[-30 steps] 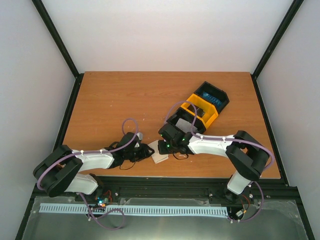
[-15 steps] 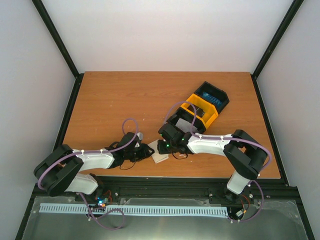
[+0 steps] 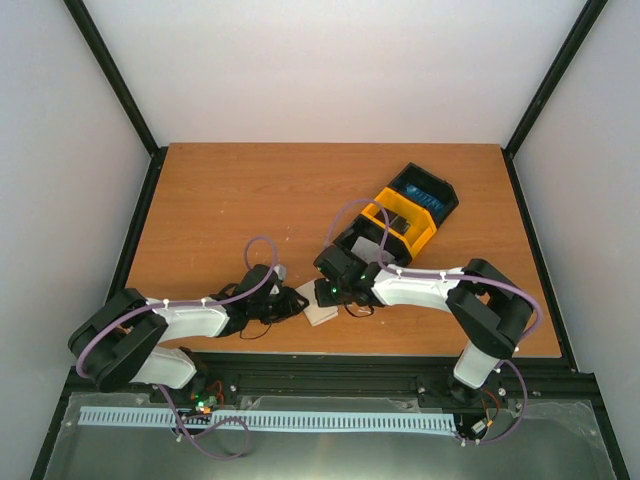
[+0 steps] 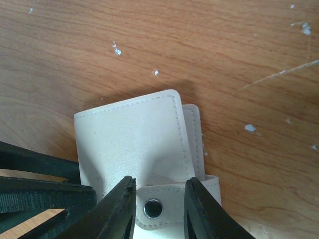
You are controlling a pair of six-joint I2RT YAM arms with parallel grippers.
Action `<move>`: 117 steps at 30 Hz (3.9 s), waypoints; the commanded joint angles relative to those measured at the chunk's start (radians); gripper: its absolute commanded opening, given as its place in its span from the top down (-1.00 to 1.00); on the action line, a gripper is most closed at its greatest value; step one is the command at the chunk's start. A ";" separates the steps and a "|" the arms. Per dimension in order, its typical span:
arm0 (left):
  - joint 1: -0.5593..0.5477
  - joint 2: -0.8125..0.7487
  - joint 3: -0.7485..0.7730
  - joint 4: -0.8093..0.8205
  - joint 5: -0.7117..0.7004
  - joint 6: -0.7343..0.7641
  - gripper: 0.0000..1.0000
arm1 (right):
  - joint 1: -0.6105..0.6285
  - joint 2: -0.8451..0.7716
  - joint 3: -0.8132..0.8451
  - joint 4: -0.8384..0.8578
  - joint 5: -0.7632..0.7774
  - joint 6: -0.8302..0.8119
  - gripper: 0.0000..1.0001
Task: Put the credit cards into the card holder
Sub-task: Close the card holder at the center of the board.
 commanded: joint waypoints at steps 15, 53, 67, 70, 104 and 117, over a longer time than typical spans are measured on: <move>-0.012 0.036 -0.028 -0.011 -0.035 -0.046 0.39 | 0.086 0.106 0.104 -0.127 0.085 -0.095 0.41; -0.012 0.037 -0.044 0.001 -0.033 -0.044 0.40 | 0.085 0.082 0.117 -0.085 0.128 0.010 0.48; -0.011 0.035 -0.043 -0.004 -0.035 -0.043 0.40 | 0.074 0.018 0.097 -0.055 0.148 0.022 0.56; -0.011 0.037 -0.041 -0.005 -0.035 -0.042 0.40 | 0.074 0.017 0.089 -0.057 0.150 0.027 0.68; -0.011 0.050 -0.028 -0.014 -0.035 -0.040 0.39 | 0.042 -0.002 0.007 -0.004 0.097 0.048 0.71; -0.011 0.049 -0.033 -0.013 -0.034 -0.039 0.39 | 0.031 0.030 0.007 0.025 0.052 0.052 0.70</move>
